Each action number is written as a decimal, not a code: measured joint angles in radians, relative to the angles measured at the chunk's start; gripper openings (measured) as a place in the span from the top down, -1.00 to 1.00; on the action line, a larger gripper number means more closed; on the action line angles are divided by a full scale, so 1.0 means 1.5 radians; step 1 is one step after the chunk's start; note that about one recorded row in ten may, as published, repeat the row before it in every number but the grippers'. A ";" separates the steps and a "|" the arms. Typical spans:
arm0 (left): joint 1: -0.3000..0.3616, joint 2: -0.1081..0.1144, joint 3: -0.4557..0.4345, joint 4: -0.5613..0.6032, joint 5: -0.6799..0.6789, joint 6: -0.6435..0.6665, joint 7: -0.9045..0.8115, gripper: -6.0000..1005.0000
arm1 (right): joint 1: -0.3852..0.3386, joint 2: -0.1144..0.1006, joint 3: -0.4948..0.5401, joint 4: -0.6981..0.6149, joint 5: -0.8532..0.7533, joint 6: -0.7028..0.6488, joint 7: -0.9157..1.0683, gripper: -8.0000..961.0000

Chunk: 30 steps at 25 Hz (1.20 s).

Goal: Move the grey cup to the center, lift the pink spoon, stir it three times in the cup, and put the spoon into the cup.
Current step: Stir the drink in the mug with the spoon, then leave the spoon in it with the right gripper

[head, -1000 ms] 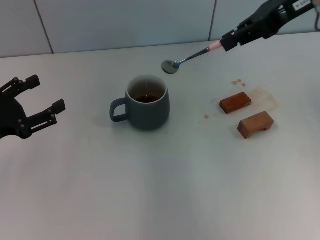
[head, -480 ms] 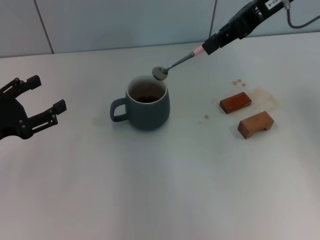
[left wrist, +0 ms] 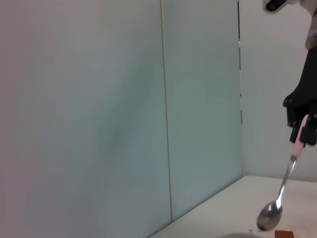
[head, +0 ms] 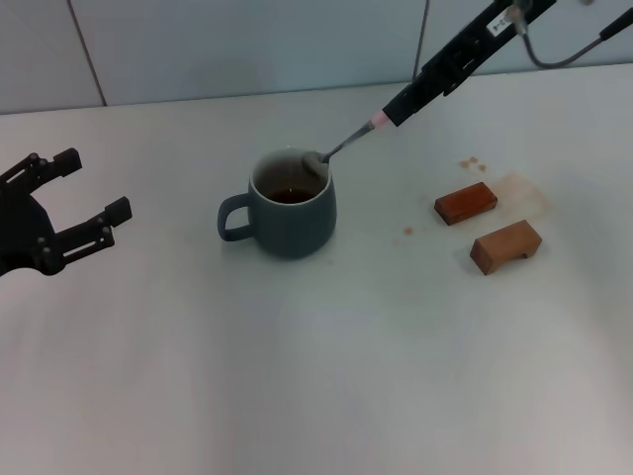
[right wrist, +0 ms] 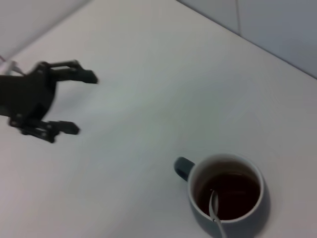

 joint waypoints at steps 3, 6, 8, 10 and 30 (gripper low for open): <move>0.001 0.000 -0.001 0.000 0.000 0.001 0.000 -0.71 | 0.015 0.009 -0.005 0.020 -0.018 0.017 0.003 0.74; 0.002 0.000 -0.001 0.001 0.000 0.002 0.000 -0.71 | 0.029 0.018 -0.012 0.042 -0.027 0.047 0.003 0.73; 0.003 0.000 -0.002 0.001 0.000 0.002 0.000 -0.71 | 0.036 0.023 -0.021 0.056 -0.030 0.067 0.003 0.72; 0.004 0.000 -0.002 0.001 0.000 0.003 0.000 -0.71 | 0.047 0.027 -0.029 0.075 -0.031 0.087 0.003 0.71; 0.006 -0.001 0.003 -0.003 0.000 0.005 0.010 -0.71 | 0.126 0.078 -0.048 0.187 -0.142 0.202 0.009 0.64</move>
